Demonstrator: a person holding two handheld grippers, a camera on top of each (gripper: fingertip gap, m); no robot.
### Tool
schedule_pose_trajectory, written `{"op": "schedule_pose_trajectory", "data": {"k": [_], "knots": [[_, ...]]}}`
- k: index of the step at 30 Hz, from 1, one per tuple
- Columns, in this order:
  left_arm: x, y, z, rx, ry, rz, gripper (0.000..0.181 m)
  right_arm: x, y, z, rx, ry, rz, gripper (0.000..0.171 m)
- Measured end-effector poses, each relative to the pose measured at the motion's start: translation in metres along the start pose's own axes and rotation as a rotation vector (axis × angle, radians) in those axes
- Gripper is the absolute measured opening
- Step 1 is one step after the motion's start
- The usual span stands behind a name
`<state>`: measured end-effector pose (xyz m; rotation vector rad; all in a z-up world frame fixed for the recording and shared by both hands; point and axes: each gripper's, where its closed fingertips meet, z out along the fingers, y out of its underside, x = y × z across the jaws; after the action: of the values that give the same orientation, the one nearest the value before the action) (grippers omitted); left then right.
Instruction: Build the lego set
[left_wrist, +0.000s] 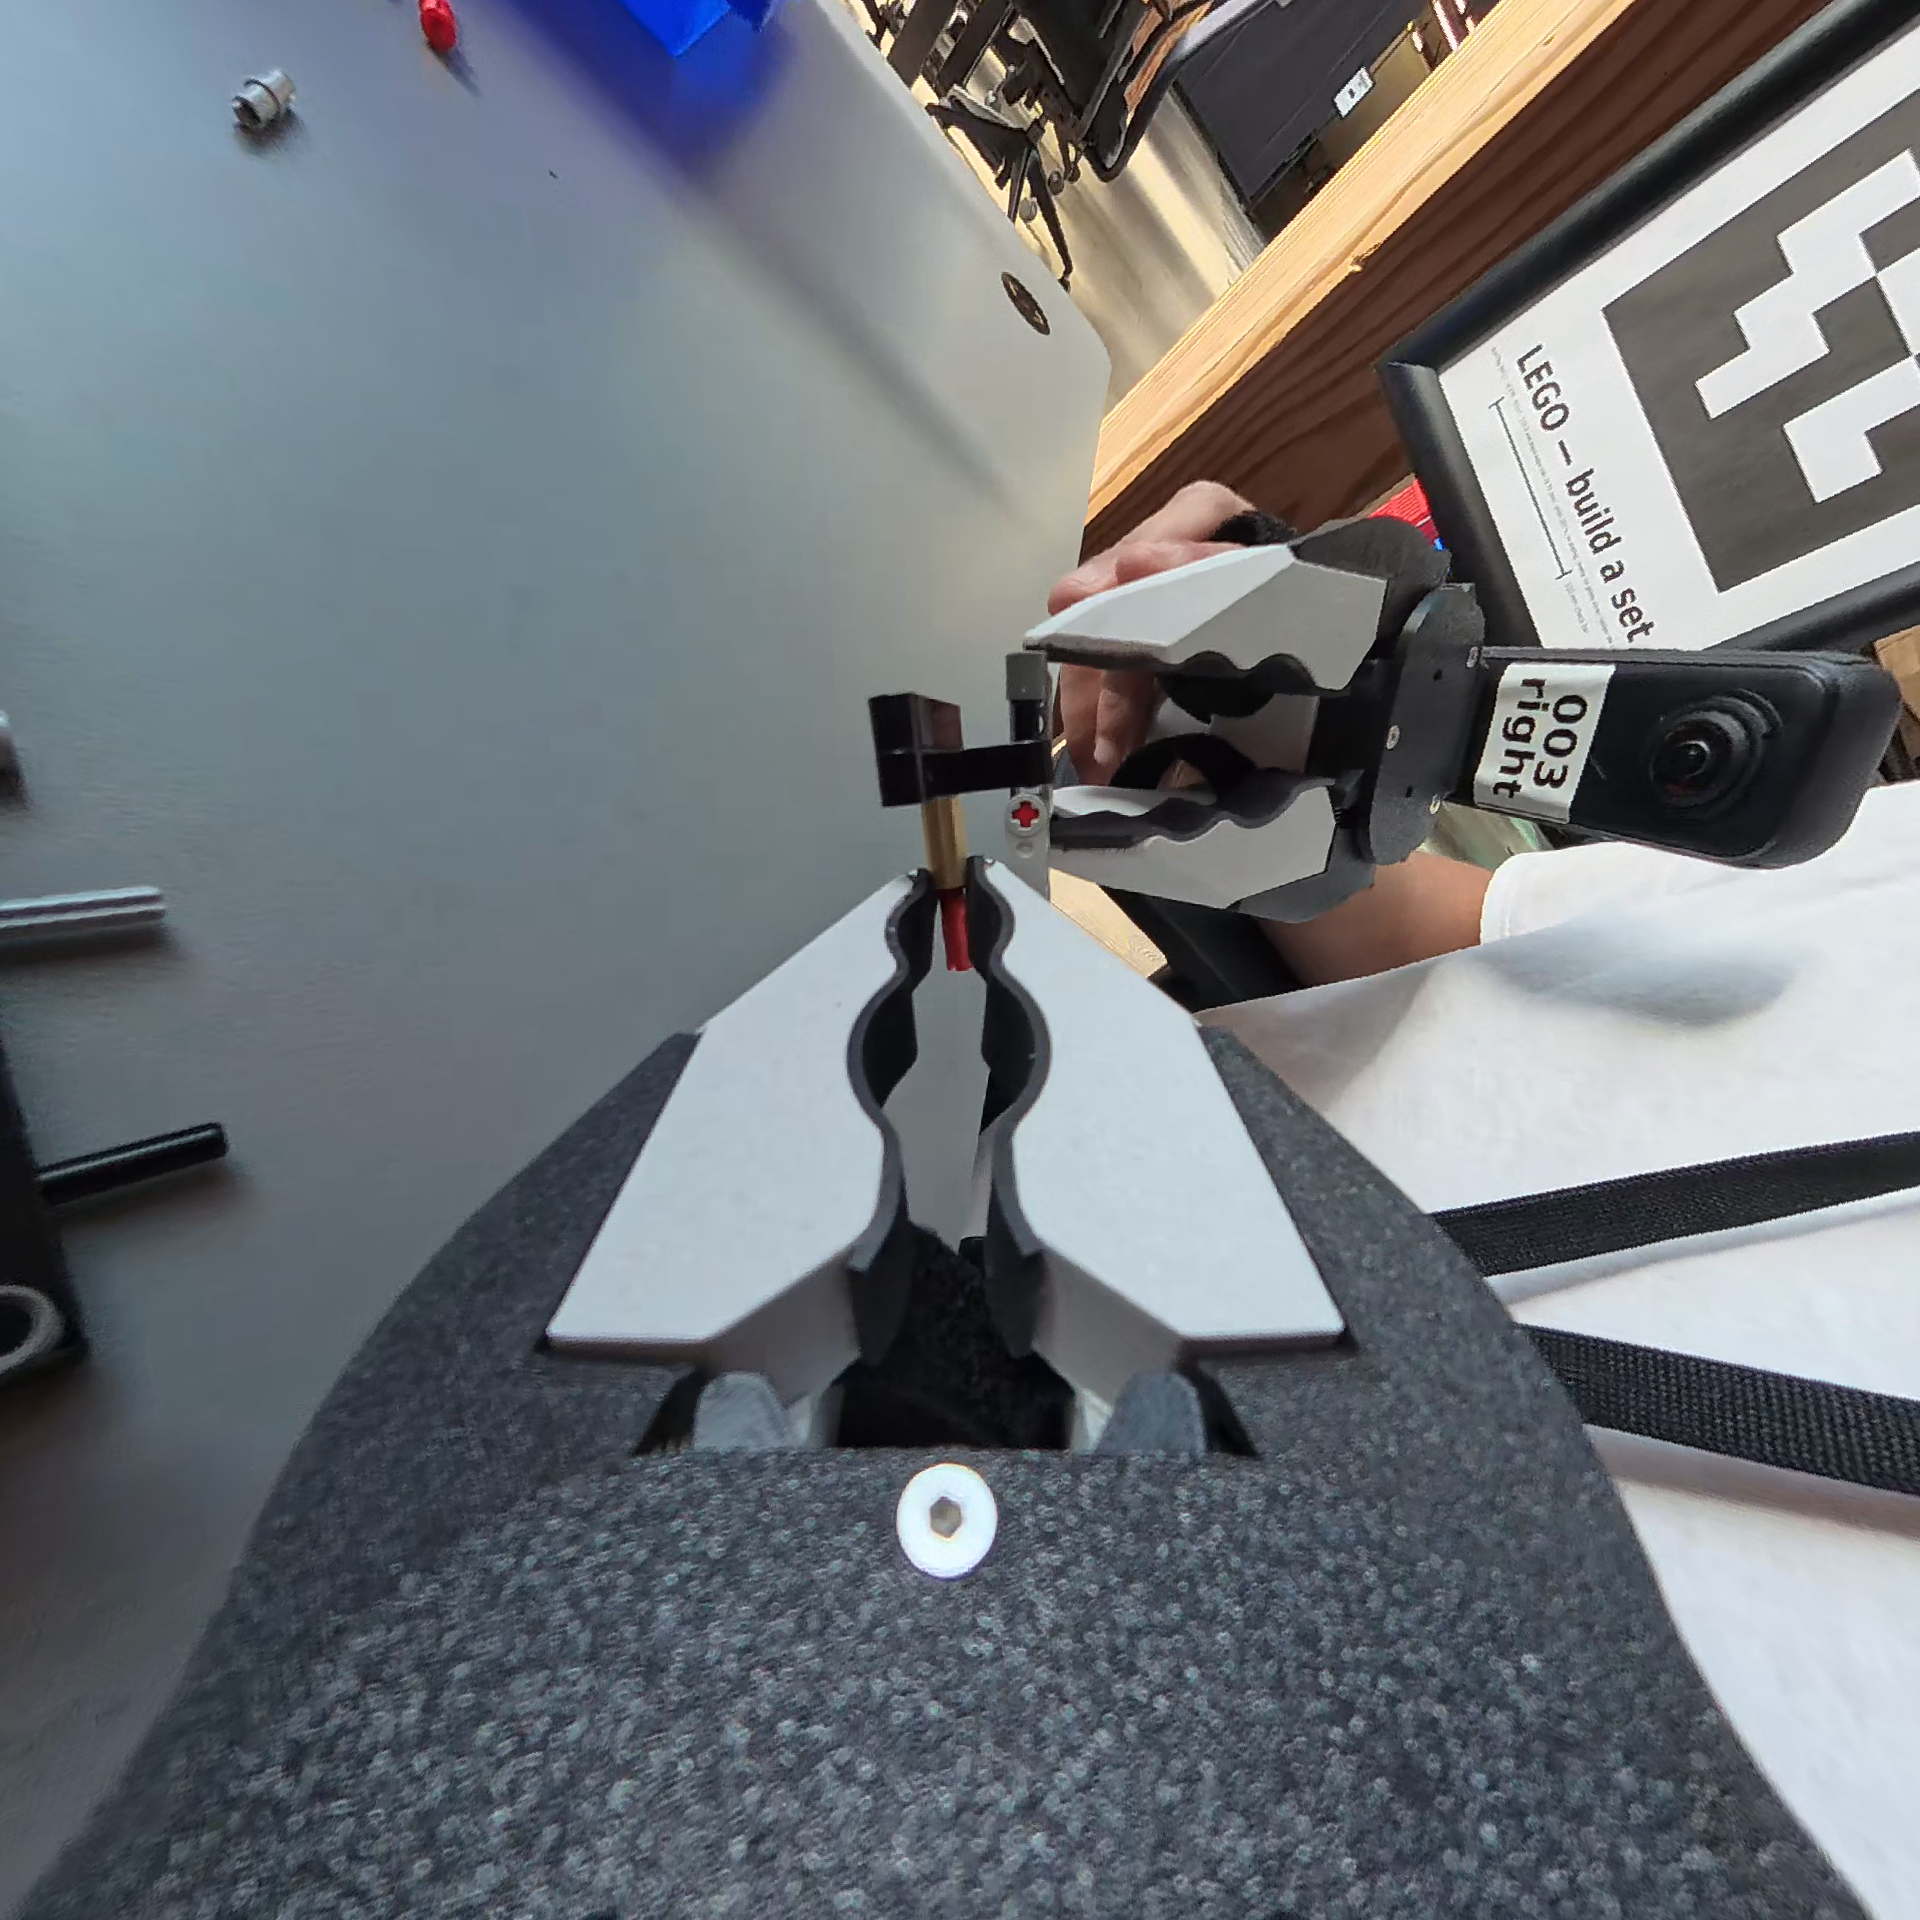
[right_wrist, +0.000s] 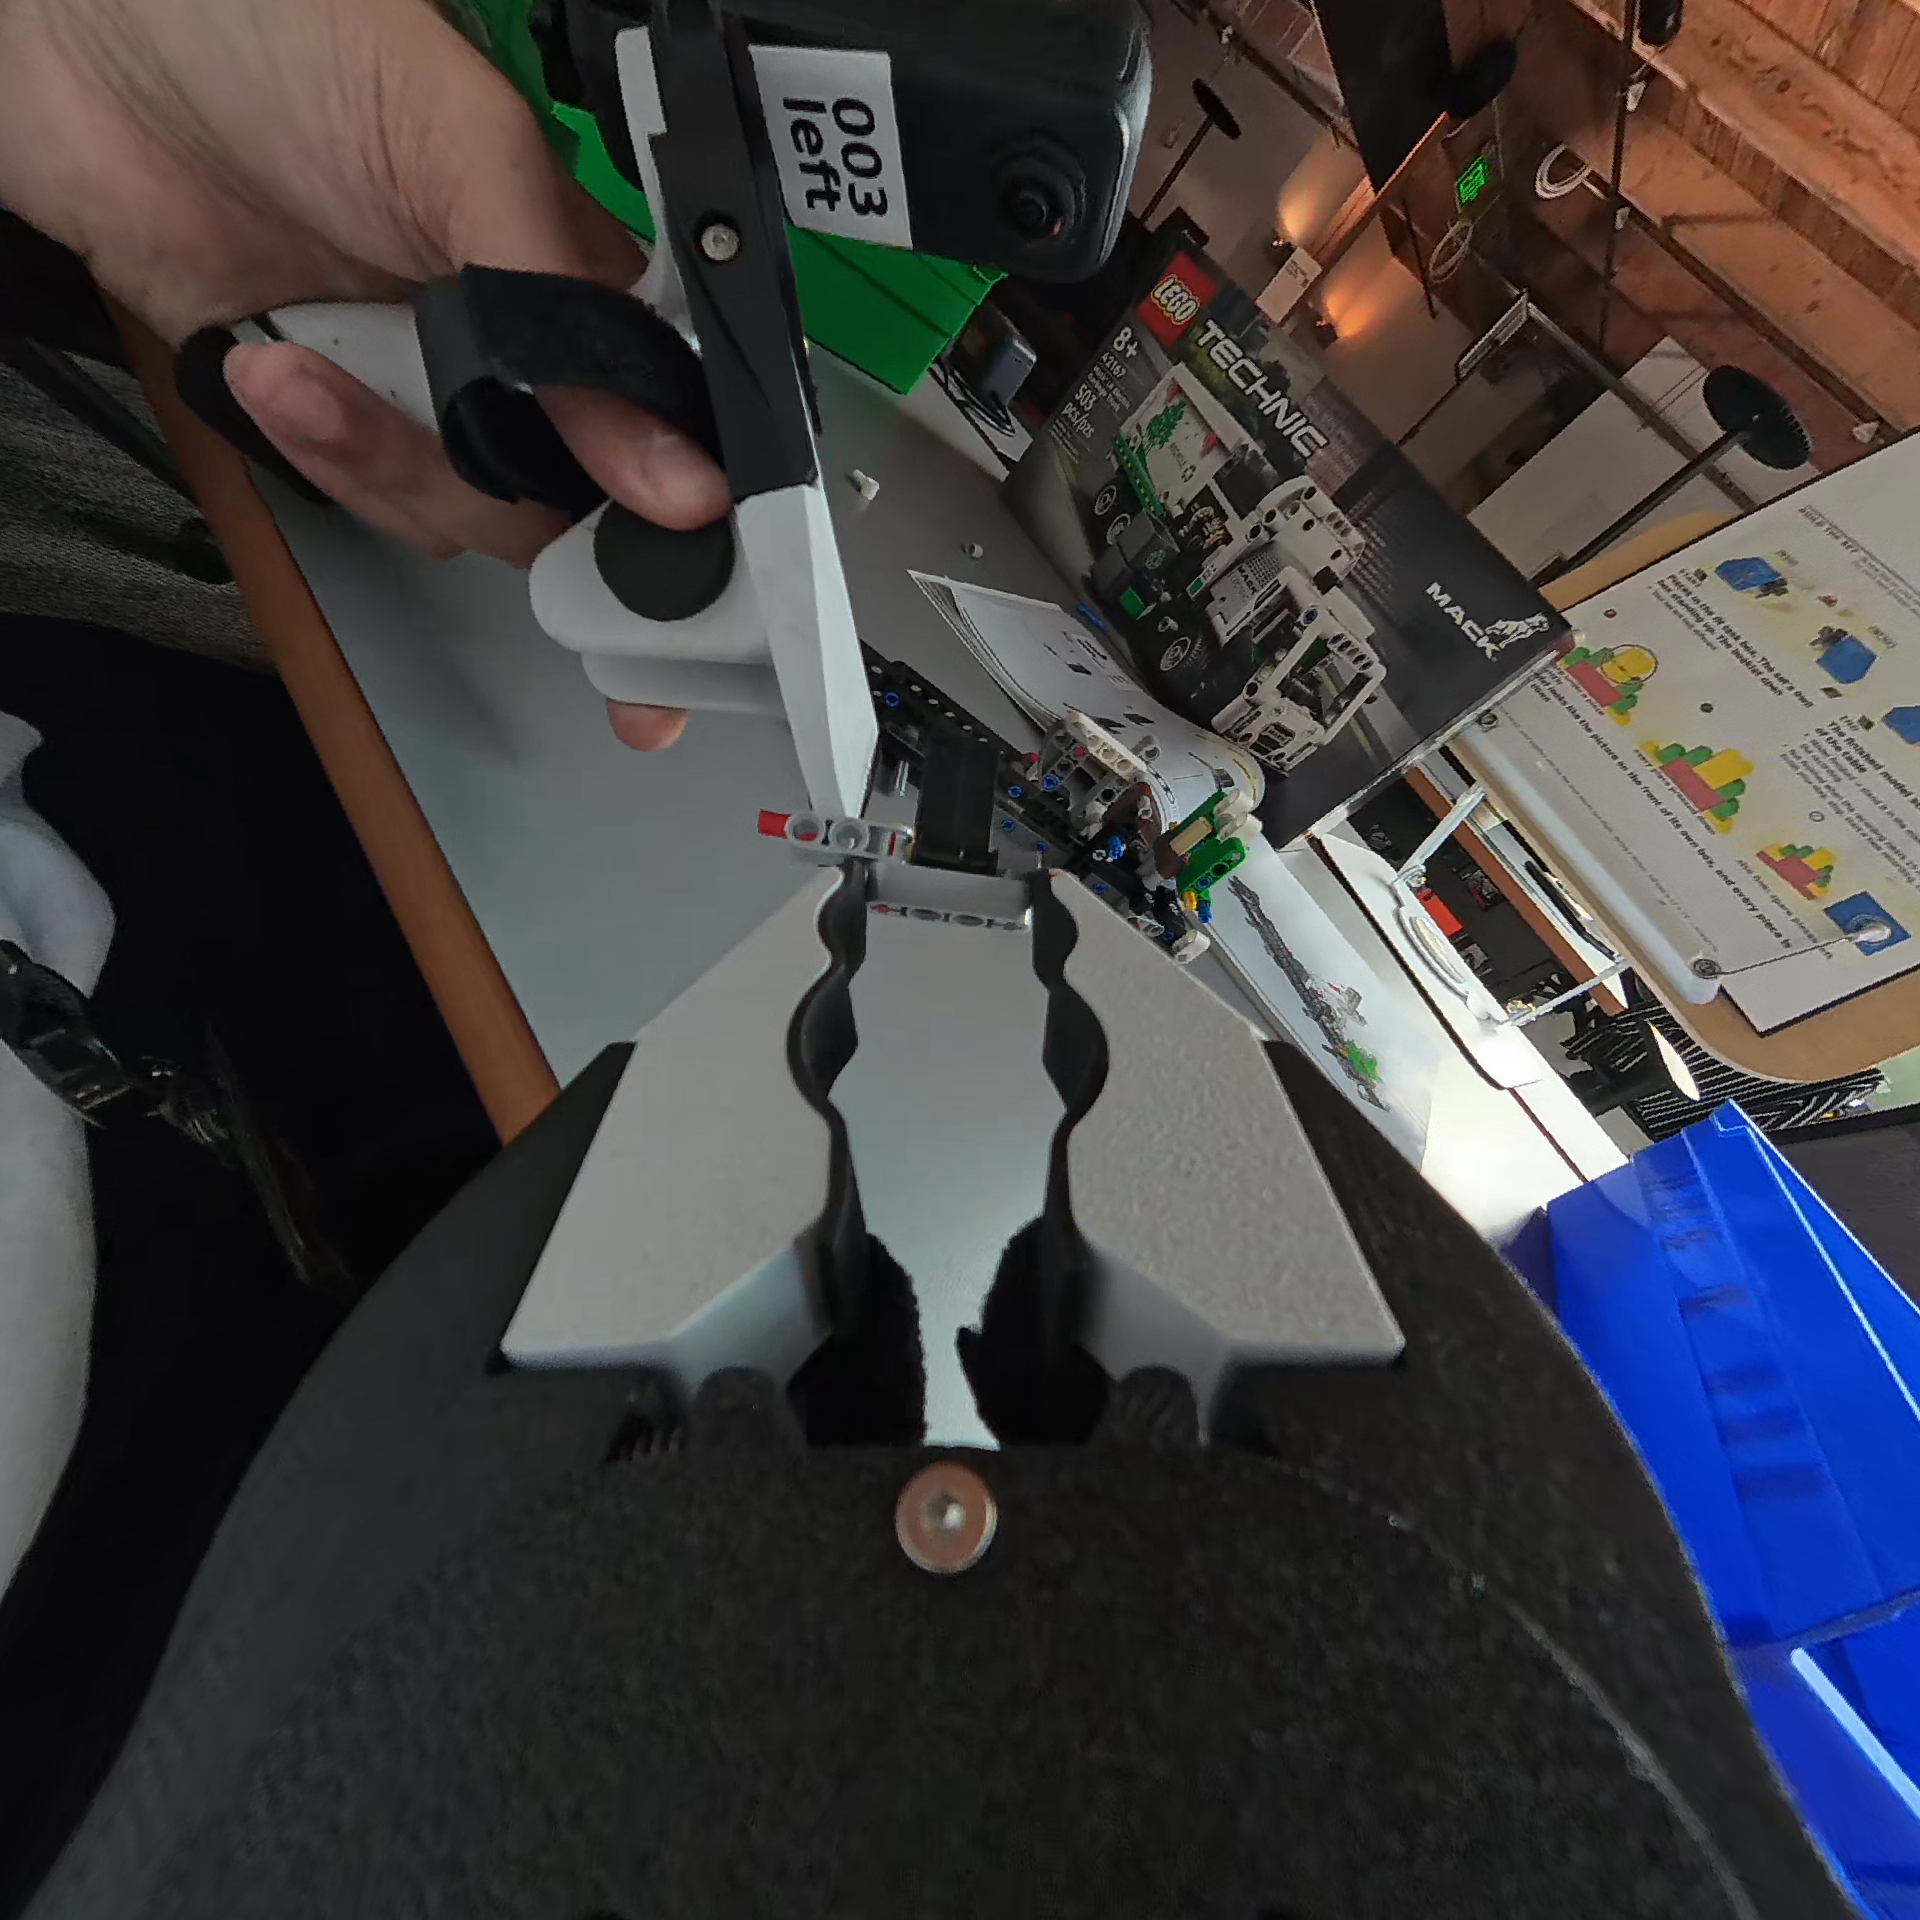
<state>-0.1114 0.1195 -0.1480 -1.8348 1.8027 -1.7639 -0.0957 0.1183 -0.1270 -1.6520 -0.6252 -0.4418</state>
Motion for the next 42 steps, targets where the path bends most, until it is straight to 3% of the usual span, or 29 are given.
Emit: {"op": "schedule_pose_trajectory", "data": {"k": [10,28,35,38,42], "knots": [[0.003,-0.002,0.001,0.052,0.063,-0.091,0.003,0.002,-0.003,-0.003,0.012,0.064,-0.064,0.031],[0.003,-0.003,0.001,0.054,0.039,-0.030,0.004,0.000,-0.006,-0.004,0.038,0.024,0.044,0.031],[0.009,-0.013,-0.004,0.107,0.110,-0.062,0.017,-0.001,-0.009,-0.006,0.061,0.008,0.064,0.031],[0.008,-0.013,-0.007,0.109,0.113,-0.054,0.005,0.002,-0.007,-0.006,0.060,0.008,0.074,0.031],[0.004,-0.007,-0.005,0.076,0.062,-0.047,0.004,-0.001,-0.004,-0.004,0.043,-0.004,0.071,0.031]]}}
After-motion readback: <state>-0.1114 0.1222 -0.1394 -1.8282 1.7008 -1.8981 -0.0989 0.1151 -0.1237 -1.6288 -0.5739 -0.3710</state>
